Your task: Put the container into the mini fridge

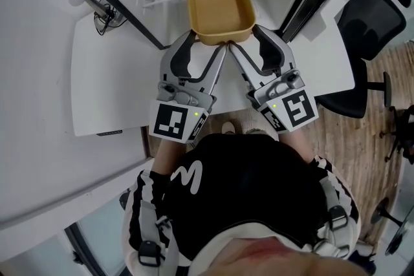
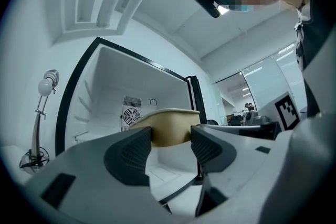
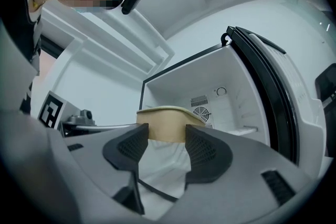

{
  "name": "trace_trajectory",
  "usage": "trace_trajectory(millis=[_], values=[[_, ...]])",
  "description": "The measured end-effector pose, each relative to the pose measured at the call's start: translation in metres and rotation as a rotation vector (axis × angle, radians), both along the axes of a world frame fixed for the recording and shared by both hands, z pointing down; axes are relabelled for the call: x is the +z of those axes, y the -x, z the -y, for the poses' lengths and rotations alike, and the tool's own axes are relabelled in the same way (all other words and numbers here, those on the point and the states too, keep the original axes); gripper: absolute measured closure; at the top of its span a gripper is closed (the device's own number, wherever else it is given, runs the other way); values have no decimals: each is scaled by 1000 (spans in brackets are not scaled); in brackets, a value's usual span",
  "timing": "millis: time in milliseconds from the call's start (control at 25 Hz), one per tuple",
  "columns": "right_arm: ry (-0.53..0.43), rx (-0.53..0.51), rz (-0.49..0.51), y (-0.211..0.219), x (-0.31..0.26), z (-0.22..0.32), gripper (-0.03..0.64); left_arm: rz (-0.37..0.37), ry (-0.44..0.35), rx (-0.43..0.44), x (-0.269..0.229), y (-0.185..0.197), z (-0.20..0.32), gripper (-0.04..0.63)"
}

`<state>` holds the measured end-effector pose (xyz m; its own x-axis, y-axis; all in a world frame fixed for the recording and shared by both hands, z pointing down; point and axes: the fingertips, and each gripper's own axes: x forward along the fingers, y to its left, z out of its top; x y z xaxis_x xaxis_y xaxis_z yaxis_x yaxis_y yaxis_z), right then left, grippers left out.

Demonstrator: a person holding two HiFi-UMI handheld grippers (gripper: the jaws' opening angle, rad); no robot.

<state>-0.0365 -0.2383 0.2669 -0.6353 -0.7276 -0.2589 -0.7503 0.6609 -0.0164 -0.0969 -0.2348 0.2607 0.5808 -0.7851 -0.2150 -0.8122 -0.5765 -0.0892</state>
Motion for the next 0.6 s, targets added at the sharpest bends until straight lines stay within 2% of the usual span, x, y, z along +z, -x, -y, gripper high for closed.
trace_trajectory(millis=[600], values=[[-9, -49, 26, -10, -13, 8, 389, 13, -22, -46, -14, -10, 5, 356]])
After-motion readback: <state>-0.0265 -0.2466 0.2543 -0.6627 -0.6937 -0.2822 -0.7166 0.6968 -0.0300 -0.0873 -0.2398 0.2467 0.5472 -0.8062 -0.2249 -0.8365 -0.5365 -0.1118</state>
